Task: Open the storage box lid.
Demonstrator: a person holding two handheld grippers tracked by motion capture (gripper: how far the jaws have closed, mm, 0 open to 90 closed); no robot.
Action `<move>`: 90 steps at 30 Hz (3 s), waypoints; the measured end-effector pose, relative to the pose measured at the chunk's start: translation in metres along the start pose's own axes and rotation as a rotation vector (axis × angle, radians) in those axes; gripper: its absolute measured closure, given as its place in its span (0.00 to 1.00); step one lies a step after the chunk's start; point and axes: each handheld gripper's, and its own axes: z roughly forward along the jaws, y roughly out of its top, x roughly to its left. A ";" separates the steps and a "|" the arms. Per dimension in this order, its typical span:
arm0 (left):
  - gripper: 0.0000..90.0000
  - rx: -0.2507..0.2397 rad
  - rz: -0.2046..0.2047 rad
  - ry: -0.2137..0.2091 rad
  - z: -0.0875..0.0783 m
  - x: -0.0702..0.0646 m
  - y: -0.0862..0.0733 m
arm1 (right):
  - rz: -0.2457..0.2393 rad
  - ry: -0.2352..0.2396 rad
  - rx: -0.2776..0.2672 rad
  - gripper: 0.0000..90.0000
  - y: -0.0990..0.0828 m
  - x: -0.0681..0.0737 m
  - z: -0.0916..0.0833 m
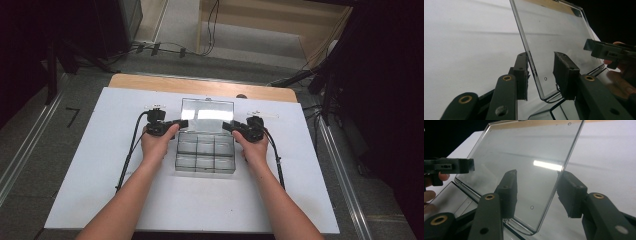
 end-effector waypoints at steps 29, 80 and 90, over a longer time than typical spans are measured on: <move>0.22 0.000 0.089 0.047 -0.011 -0.015 -0.001 | 0.028 -0.019 0.019 0.33 -0.005 -0.003 0.000; 0.00 -0.095 0.287 -0.009 -0.118 -0.034 -0.046 | -0.242 -0.069 -0.090 0.00 -0.047 0.032 -0.112; 0.00 -0.116 0.267 -0.006 -0.136 -0.027 -0.062 | -0.248 -0.082 -0.123 0.00 -0.056 0.032 -0.135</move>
